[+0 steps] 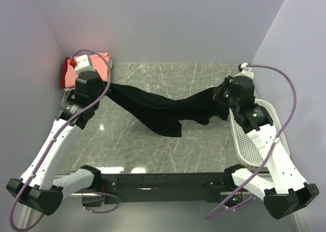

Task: Fold and stack the t-shirts
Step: Flatten the tshirt out

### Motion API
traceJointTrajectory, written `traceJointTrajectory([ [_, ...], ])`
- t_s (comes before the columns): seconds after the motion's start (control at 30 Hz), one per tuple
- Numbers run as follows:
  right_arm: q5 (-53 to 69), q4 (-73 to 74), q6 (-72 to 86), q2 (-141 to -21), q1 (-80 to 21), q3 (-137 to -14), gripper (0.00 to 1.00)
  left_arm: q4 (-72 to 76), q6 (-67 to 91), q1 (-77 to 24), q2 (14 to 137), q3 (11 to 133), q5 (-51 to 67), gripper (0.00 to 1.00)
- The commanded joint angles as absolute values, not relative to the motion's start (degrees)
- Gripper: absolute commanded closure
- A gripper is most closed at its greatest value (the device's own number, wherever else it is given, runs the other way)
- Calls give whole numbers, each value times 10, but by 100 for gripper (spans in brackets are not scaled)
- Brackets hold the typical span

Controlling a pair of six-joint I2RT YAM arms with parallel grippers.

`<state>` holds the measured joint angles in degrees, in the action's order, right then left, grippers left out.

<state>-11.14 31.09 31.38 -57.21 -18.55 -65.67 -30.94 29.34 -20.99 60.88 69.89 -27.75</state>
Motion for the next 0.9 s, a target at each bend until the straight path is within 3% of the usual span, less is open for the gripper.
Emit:
traceJointTrajectory([
  [0.0, -107, 350, 290, -574, -158, -724, 100, -306, 260, -168, 625, 772, -278, 99],
  [0.13, -76, 343, 284, -607, -129, -788, 100, -281, 251, -123, 676, 842, -236, 100],
  [0.4, -18, 274, 286, -787, -65, -982, 100, -208, 242, -54, 870, 1063, -141, 100],
  [0.67, -10, 310, 286, -976, -29, -1361, 100, -218, 282, 15, 1092, 1410, -33, 100],
  [0.77, -15, 304, 287, -967, -25, -1403, 100, -160, 324, 54, 1071, 1387, 17, 100],
  [0.87, -20, 258, 289, -886, -25, -1301, 100, -115, 347, 83, 1022, 1332, 46, 100],
])
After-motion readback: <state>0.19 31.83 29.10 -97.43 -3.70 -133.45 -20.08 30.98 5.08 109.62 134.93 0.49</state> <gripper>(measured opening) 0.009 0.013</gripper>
